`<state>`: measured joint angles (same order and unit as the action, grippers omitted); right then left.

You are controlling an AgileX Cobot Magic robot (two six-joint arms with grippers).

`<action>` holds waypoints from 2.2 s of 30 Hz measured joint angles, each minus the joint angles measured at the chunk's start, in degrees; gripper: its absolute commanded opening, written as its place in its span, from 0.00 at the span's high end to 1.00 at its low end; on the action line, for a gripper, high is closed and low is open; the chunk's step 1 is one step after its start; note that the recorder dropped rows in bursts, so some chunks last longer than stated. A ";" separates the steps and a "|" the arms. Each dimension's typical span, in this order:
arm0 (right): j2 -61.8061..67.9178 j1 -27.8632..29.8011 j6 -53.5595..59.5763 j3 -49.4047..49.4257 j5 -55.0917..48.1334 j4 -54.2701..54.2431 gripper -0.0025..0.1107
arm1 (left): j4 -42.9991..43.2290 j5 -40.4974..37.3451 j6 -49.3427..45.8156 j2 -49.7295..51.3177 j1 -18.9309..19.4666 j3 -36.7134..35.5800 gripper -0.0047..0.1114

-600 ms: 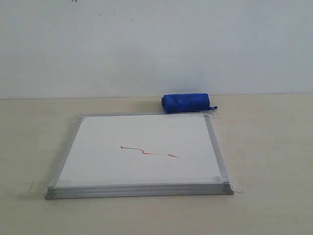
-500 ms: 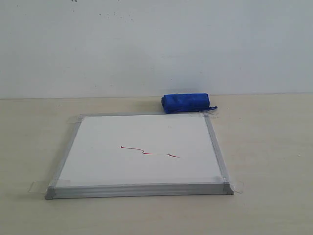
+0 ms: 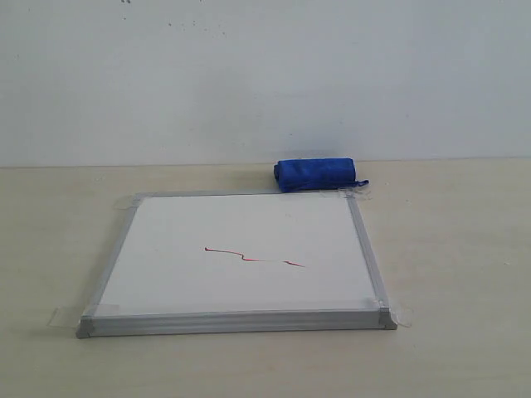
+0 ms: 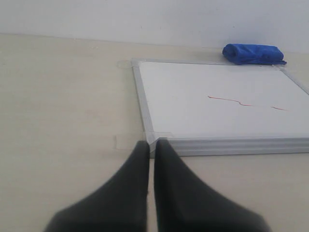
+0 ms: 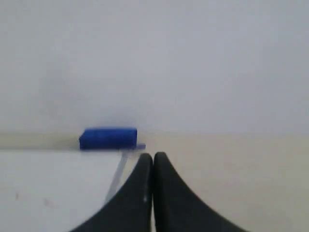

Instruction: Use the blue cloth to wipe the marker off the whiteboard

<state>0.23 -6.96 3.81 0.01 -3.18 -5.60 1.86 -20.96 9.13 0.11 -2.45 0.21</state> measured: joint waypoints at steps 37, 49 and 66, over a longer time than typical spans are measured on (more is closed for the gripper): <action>44.44 0.00 -12.04 -36.99 -8.57 -0.24 0.98 | 0.00 0.00 0.00 0.00 0.00 0.00 0.93; 58.32 -2.14 -4.86 -36.99 -8.17 -1.52 0.98 | 0.00 0.00 0.00 0.00 0.00 0.00 0.93; 73.58 -14.73 8.30 -51.48 -35.17 -0.84 0.98 | 0.00 0.00 0.00 0.00 0.00 0.00 0.93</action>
<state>73.82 -21.69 12.11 -51.47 -38.35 -6.44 1.86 -20.96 9.13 0.11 -2.45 0.21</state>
